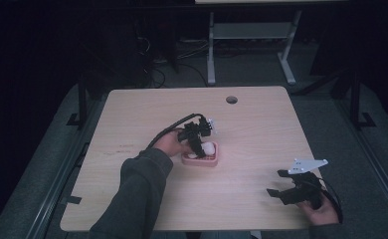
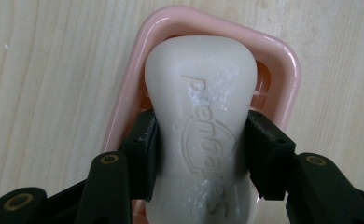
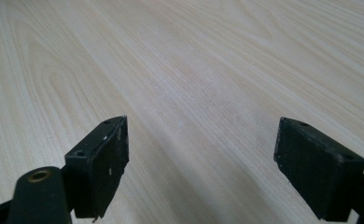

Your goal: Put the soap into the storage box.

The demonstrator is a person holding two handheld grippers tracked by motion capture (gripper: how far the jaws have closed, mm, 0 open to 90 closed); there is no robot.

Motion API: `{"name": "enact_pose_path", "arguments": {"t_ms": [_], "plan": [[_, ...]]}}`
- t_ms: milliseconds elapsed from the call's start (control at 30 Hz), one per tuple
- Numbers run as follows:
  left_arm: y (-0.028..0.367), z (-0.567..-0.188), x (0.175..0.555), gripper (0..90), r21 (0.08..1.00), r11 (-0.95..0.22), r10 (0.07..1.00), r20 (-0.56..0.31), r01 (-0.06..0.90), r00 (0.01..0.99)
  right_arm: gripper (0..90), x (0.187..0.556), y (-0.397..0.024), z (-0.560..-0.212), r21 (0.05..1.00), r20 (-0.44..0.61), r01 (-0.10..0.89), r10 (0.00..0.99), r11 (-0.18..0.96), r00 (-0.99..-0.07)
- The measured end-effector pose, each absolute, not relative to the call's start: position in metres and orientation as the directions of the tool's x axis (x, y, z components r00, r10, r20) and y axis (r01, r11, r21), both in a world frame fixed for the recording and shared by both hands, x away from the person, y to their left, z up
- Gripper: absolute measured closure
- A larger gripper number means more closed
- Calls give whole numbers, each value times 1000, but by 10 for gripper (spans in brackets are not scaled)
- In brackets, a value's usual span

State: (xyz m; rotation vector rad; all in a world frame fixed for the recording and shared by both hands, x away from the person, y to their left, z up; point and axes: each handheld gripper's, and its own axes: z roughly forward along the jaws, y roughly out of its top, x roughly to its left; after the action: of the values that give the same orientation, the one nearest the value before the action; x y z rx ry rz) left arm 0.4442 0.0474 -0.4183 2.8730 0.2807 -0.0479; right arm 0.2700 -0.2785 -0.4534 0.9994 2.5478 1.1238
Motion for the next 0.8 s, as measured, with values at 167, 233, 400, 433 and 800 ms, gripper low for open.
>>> {"name": "enact_pose_path", "arguments": {"t_ms": [167, 233, 400, 433, 800], "plan": [[50, -420, 444, 498, 262, -941, 207, -63, 216, 976, 175, 270, -278, -454, 710, 99, 507, 644, 488, -758], [50, -421, 443, 499, 265, -938, 215, -68, 225, 974, 175, 270, -278, -454, 710, 91, 501, 642, 494, -762], [51, -421, 440, 498, 267, -932, 233, -79, 245, 969, 176, 270, -277, -454, 709, 90, 501, 641, 496, -763], [51, -421, 440, 498, 267, -931, 237, -80, 250, 968, 175, 270, -277, -453, 709, 90, 501, 641, 496, -763], [52, -421, 437, 470, 255, -939, 227, -44, 231, 973, 175, 271, -275, -454, 705, 91, 503, 640, 499, -763]]}}
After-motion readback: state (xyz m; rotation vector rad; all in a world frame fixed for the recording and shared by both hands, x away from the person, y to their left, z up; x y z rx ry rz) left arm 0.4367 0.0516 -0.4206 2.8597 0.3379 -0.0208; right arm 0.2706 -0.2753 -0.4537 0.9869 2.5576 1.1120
